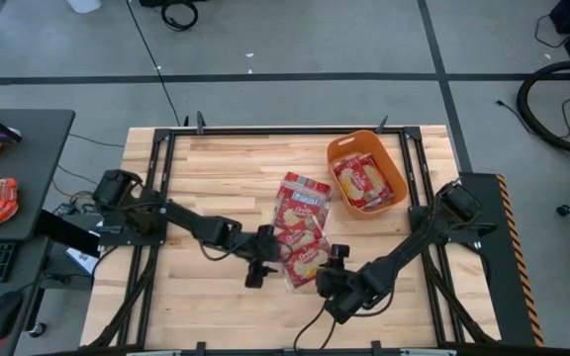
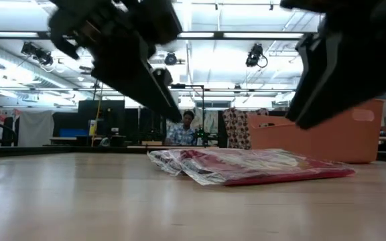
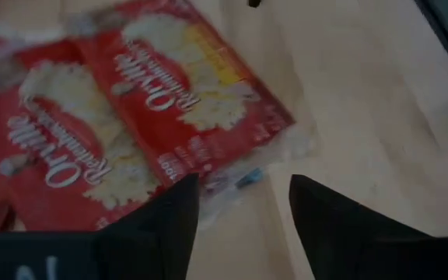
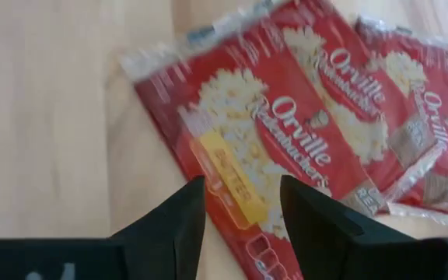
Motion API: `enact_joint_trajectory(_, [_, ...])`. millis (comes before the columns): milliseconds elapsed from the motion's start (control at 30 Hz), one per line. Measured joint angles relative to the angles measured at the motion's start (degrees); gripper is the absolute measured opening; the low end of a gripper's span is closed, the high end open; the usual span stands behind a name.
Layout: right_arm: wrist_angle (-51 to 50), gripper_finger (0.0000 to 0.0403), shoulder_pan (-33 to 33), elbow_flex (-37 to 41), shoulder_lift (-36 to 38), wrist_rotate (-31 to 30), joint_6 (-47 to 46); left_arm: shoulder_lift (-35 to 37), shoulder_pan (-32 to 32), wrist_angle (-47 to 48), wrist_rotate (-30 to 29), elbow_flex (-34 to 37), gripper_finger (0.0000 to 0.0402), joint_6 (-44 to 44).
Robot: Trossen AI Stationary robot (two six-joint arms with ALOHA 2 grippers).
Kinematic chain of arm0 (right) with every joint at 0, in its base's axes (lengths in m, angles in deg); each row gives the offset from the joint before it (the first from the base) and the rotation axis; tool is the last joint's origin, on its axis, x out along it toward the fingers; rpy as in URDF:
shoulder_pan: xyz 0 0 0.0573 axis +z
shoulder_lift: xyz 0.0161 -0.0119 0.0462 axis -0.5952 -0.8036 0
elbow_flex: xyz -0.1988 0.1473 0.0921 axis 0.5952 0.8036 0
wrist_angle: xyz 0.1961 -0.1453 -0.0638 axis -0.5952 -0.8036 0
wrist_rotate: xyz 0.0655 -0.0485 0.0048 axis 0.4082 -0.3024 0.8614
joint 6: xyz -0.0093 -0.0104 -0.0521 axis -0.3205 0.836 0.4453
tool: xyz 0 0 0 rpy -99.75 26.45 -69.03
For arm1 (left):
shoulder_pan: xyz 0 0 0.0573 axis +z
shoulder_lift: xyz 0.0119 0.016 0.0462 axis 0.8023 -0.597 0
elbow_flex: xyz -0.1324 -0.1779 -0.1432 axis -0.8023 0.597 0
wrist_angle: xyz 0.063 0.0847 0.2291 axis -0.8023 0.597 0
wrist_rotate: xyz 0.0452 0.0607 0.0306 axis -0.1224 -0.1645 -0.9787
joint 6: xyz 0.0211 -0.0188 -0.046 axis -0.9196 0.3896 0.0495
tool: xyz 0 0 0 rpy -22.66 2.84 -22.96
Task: Sort popcorn bags into baskets
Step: Put the red popcorn bag into the orange bin
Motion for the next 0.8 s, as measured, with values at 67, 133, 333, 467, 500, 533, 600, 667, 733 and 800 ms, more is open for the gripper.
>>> enact_joint_trajectory(67, [-1.29, 0.0175, -0.02, 0.02, -0.36, 0.04, -0.75, -0.82, 2.05, -0.15, 2.36, 0.02, 0.0210, 1.46])
enact_joint_trajectory(133, [-1.63, 0.0175, 0.02, 0.01, -0.24, 0.01, -1.67, -1.30, 3.97, -0.41, 5.23, 0.01, 0.0211, 2.82])
enact_joint_trajectory(333, [-3.13, 0.0176, 0.13, 0.32, -0.09, -0.87, -1.86, -4.10, 6.83, -2.01, 8.90, 0.00, 0.0210, 5.57])
enact_joint_trajectory(467, [-3.10, 0.0176, -0.01, 2.88, -0.20, -3.14, -2.75, -7.56, 6.98, -4.55, 10.93, 0.00, 0.0210, 7.26])
enact_joint_trajectory(500, [-2.48, 0.0176, -0.08, 3.39, -0.20, -3.51, -2.72, -8.18, 6.91, -5.27, 11.09, -0.01, 0.0210, 7.59])
enact_joint_trajectory(533, [-1.29, 0.0176, -0.23, 3.96, -0.18, -3.51, -2.53, -8.77, 6.90, -5.78, 11.12, -0.10, 0.0210, 8.07])
enact_joint_trajectory(600, [0.29, 0.0176, -0.61, 4.84, -0.20, -3.25, -2.22, -9.59, 6.90, -6.63, 11.22, -0.22, 0.0210, 8.40])
enact_joint_trajectory(667, [1.94, 0.0176, -0.94, 5.01, -0.20, -3.17, -1.46, -9.64, 6.87, -6.84, 11.21, -0.21, 0.0205, 7.97])
enact_joint_trajectory(733, [2.55, 0.0176, -1.19, 5.01, -0.20, -3.05, -0.70, -9.62, 6.65, -7.46, 11.11, -0.12, 0.0191, 7.36])
enact_joint_trajectory(800, [2.55, 0.0176, -1.72, 5.03, -0.20, -2.47, -0.25, -9.26, 6.61, -7.62, 11.00, -0.04, 0.0171, 7.04])
